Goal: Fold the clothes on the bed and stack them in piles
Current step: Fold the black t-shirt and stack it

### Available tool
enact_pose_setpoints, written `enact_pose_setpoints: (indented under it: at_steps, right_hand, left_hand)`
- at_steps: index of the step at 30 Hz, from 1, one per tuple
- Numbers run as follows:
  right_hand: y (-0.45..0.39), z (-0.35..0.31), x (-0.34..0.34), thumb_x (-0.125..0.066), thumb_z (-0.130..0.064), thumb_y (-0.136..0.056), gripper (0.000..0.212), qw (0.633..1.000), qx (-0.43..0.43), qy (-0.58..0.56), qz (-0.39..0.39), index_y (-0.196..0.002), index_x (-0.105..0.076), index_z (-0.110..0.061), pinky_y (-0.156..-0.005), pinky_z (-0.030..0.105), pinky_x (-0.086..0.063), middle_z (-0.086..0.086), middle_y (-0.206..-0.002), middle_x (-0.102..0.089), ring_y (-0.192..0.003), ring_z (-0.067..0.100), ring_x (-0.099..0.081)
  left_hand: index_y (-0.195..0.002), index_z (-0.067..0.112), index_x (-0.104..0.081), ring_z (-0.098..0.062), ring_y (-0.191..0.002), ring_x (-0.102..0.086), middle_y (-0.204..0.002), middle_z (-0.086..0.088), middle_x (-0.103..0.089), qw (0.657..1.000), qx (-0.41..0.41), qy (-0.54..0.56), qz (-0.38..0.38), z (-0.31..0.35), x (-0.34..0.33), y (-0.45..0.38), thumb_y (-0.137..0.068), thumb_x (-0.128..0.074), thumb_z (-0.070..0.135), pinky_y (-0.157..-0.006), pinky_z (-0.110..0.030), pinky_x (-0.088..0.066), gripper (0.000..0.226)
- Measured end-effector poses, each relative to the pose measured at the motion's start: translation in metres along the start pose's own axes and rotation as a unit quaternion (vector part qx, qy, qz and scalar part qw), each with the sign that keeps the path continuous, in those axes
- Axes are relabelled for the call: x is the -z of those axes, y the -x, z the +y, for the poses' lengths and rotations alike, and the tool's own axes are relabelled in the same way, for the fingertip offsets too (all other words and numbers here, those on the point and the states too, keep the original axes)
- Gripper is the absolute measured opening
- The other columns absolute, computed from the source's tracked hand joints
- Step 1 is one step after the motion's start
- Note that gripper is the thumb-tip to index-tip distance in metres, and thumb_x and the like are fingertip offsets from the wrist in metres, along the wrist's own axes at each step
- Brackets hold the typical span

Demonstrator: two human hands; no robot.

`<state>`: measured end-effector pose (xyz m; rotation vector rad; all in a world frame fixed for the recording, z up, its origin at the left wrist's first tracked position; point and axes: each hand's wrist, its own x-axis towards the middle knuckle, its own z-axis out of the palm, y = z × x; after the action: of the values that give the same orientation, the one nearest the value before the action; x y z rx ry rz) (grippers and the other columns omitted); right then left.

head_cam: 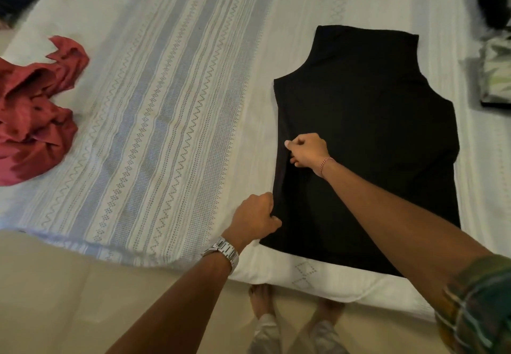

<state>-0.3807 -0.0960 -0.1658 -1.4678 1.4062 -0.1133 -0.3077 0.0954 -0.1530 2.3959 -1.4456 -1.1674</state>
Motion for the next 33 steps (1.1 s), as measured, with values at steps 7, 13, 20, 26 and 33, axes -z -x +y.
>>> enact_pose_setpoints:
  at_steps: [7,13,20,26,33]
  right_hand:
    - [0.002,0.042,0.054,-0.068,-0.027,-0.098,0.018,0.997,-0.003,-0.065,0.030,-0.089,-0.071,-0.012,-0.053,0.018,-0.053,0.007,-0.087,-0.072,-0.069,0.013,-0.072]
    - [-0.001,0.069,0.089,-0.067,-0.028,-0.098,0.014,0.999,-0.014,-0.032,0.031,-0.092,-0.070,-0.016,-0.054,0.020,-0.054,0.004,-0.088,-0.071,-0.072,0.011,-0.072]
    - [-0.011,0.099,0.113,-0.068,-0.029,-0.097,0.014,0.998,-0.001,0.038,0.059,-0.098,-0.070,-0.016,-0.075,0.033,-0.063,0.002,-0.085,-0.071,-0.070,0.011,-0.072]
    - [-0.014,0.112,0.126,-0.068,-0.032,-0.097,0.016,0.995,0.016,0.086,0.052,-0.086,-0.068,-0.021,-0.075,0.033,-0.063,0.001,-0.075,-0.073,-0.063,0.009,-0.072]
    - [-0.013,0.125,0.136,-0.068,-0.036,-0.097,0.021,0.989,0.036,0.130,0.062,-0.082,-0.067,-0.021,-0.075,0.037,-0.063,-0.001,-0.070,-0.071,-0.064,0.011,-0.071]
  left_hand:
    - [-0.086,0.014,-0.048,-0.022,-0.074,-0.054,-0.088,-0.007,-0.058,0.998,-0.021,-0.058,-0.017,0.072,-0.023,0.001,-0.084,-0.074,0.024,-0.062,-0.032,-0.040,0.028]
    - [-0.089,0.014,-0.048,-0.025,-0.081,-0.059,-0.093,-0.007,-0.056,0.997,-0.009,-0.062,-0.048,0.119,-0.051,-0.005,-0.083,-0.079,0.024,-0.067,-0.034,-0.045,0.033]
    - [-0.092,0.016,-0.050,-0.023,-0.078,-0.062,-0.093,-0.006,-0.058,0.997,0.020,-0.009,-0.069,0.154,-0.079,-0.013,-0.082,-0.082,0.024,-0.076,-0.035,-0.058,0.035]
    - [-0.098,0.014,-0.054,-0.024,-0.081,-0.066,-0.095,-0.007,-0.062,0.993,0.035,-0.027,-0.105,0.167,-0.093,-0.018,-0.083,-0.083,0.027,-0.080,-0.037,-0.059,0.035]
    - [-0.089,0.016,-0.055,-0.025,-0.081,-0.071,-0.091,-0.008,-0.067,0.991,0.049,-0.025,-0.121,0.168,-0.107,-0.022,-0.079,-0.086,0.029,-0.080,-0.040,-0.062,0.035]
